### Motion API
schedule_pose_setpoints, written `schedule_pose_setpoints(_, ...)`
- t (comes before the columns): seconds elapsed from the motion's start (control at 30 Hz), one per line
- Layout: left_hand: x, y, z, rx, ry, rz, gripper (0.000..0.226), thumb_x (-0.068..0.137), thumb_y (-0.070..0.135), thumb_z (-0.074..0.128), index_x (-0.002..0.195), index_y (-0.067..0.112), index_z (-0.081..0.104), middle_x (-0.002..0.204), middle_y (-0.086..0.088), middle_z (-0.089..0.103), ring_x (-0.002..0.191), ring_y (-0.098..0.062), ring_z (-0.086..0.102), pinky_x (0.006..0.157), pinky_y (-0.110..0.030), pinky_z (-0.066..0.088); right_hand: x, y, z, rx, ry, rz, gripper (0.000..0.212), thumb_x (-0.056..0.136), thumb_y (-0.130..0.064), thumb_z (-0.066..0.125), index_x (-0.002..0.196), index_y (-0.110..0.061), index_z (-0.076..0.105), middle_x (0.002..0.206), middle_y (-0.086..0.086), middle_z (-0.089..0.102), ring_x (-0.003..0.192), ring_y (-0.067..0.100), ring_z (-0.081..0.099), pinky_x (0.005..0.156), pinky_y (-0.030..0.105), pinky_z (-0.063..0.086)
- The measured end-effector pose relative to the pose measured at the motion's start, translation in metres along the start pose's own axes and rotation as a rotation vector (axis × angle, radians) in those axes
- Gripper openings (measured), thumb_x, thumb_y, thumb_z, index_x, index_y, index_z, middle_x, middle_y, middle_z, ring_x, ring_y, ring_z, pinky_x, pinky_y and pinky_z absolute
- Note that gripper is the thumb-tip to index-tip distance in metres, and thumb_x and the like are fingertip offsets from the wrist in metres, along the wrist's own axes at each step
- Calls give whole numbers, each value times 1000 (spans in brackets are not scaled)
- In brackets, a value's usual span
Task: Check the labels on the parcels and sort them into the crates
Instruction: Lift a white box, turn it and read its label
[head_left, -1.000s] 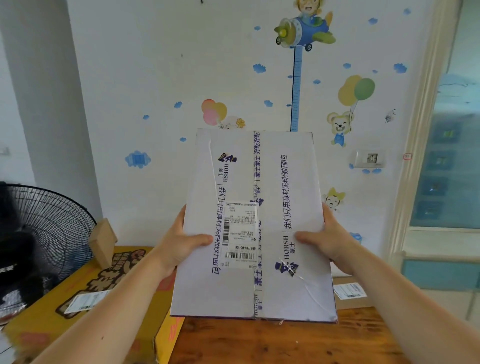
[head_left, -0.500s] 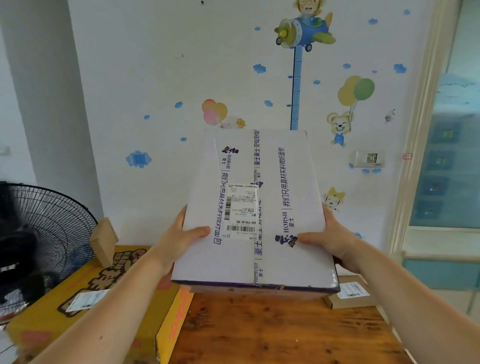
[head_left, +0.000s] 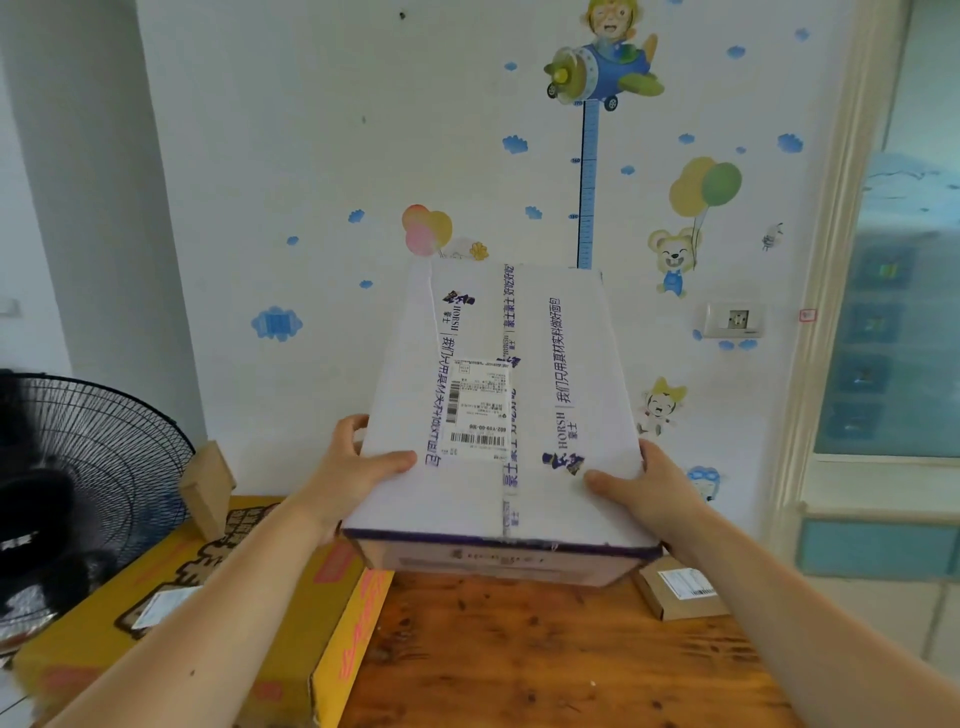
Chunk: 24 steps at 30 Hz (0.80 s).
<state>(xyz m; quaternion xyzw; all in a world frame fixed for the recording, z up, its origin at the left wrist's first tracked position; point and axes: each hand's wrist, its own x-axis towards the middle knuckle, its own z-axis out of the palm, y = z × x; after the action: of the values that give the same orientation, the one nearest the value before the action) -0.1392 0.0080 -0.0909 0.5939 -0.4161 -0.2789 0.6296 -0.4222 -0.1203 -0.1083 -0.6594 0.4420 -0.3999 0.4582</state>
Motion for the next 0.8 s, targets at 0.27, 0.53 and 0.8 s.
schedule_pose_setpoints(0.27, -10, -8, -6, -16, -190, -64, 70, 86, -6, 66, 135, 36, 40, 120, -2, 65, 106, -24, 64, 79, -33, 53, -3, -5, -6, 80, -171, 31, 75, 77, -8, 82, 131, -35, 37, 115, 5, 66, 97, 32, 69, 79, 52, 59)
schedule_pose_setpoints(0.53, -10, -11, 0, -33, -137, 20, 77, 85, -9, 66, 144, 25, 31, 131, 0, 56, 108, -18, 60, 76, -26, 51, -10, 1, 1, 104, -81, -2, 84, 77, -10, 81, 138, -34, 29, 115, 0, 59, 96, 29, 66, 67, 40, 60)
schedule_pose_setpoints(0.8, -4, 6, 0, -199, -96, 21, 27, 97, 7, 50, 121, 18, 54, 108, -3, 72, 97, -19, 66, 78, -32, 47, -6, -12, -10, 361, -61, -80, 53, 85, 0, 69, 129, -23, 49, 114, 5, 69, 97, 29, 69, 77, 42, 57)
